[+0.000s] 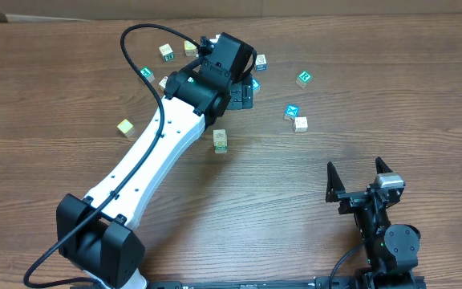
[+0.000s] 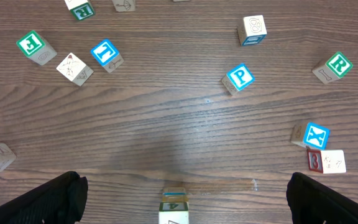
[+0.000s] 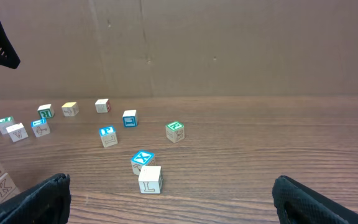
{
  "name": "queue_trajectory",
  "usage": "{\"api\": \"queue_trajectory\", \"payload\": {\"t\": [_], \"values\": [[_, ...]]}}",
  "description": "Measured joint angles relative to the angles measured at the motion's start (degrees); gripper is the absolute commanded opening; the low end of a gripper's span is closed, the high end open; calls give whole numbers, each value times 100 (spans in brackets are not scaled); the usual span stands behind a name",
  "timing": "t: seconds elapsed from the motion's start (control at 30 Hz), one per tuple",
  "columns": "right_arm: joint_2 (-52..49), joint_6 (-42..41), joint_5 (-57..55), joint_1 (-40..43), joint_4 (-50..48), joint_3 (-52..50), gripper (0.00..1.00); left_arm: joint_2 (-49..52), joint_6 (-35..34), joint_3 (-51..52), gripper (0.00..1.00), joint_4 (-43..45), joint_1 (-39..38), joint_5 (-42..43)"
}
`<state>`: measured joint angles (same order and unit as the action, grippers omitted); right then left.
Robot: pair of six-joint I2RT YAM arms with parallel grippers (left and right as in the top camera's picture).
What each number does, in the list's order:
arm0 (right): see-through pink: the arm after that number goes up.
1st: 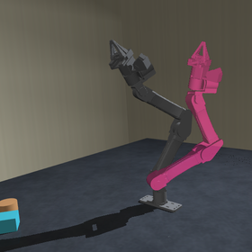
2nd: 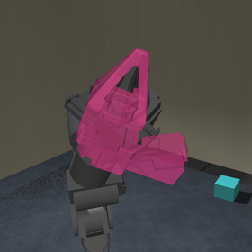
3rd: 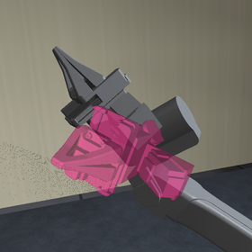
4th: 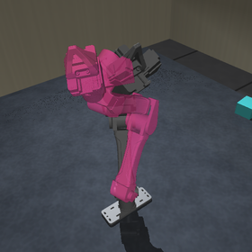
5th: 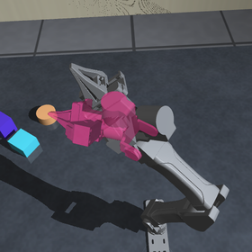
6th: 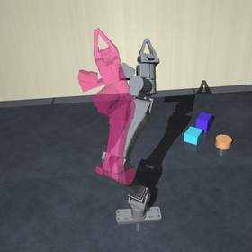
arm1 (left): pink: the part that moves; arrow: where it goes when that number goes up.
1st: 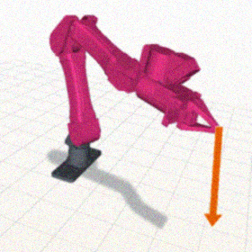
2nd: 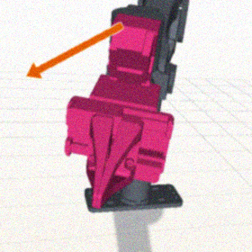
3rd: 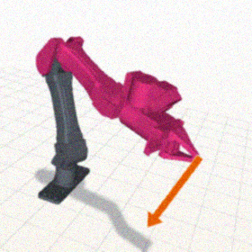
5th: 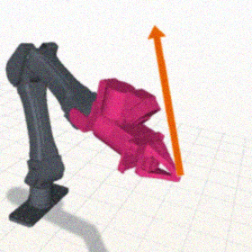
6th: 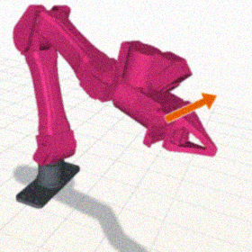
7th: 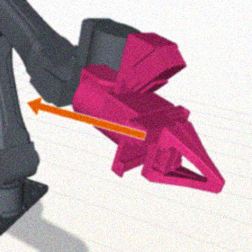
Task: Form a tower
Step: 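Raise the left gripper up and away from the stack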
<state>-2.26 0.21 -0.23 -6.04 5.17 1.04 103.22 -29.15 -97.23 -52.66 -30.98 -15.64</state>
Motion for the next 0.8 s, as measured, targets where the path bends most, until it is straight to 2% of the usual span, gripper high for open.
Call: {"api": "queue_trajectory", "payload": {"t": [0.6, 0.7, 0.8], "values": [[0, -2, -4, 0, 0, 0, 100, 0, -2, 0, 100, 247, 0, 98], [0, 0, -2, 0, -2, 0, 100, 0, -2, 0, 84, 184, 0, 131], [0, -2, -2, 0, -2, 0, 100, 0, -15, 0, 81, 20, 0, 247]]}}
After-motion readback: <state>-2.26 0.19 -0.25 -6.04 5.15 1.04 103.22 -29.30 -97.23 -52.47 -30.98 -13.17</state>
